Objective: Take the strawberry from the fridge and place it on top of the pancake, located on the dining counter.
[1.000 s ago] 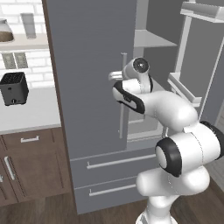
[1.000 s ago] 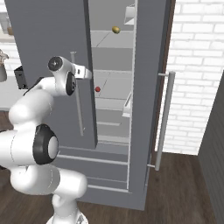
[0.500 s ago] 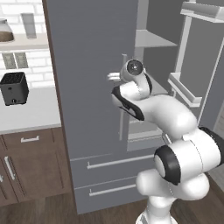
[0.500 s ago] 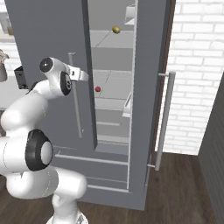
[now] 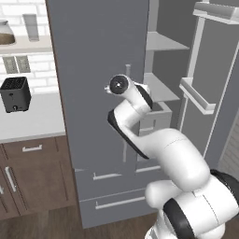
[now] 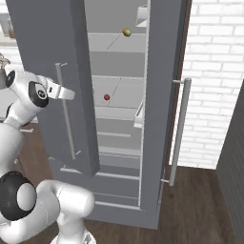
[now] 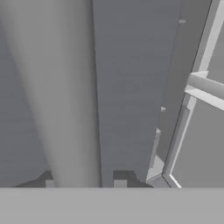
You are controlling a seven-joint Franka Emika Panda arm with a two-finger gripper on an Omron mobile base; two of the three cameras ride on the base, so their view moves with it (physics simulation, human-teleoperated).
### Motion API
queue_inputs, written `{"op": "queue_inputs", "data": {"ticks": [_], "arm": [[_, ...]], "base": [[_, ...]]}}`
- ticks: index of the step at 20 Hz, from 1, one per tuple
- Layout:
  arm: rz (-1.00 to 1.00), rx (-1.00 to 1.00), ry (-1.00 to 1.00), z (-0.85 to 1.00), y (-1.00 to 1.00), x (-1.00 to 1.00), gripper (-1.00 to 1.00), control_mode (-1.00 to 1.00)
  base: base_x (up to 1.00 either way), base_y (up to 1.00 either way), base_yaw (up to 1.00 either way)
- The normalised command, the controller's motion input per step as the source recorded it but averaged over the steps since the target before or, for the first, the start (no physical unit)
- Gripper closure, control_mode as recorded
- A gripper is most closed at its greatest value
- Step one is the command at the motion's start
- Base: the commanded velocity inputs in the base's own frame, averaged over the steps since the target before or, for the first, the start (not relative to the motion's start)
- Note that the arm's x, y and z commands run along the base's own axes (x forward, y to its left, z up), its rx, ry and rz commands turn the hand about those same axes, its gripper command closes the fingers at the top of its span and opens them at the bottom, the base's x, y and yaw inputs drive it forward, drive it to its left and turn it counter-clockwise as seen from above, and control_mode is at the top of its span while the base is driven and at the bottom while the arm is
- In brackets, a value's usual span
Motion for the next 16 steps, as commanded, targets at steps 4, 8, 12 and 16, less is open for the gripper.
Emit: {"op": "queue_inputs", "data": {"ticks": [4, 8, 12, 16], "arm": [[-0.06, -0.03, 0.00, 0.00, 0.36, -0.91, 1.00, -1.00], [0.00, -0.10, 0.00, -0.05, 0.53, -0.74, 1.00, -1.00], [0.00, -0.09, 0.00, 0.00, 0.52, -0.26, 1.00, -1.00], [0.00, -0.04, 0.00, 0.00, 0.40, -0.08, 1.00, -1.00]], "base": [[0.00, 0.00, 0.00], [0.00, 0.00, 0.00], [0.00, 0.00, 0.00], [0.00, 0.00, 0.00]]}}
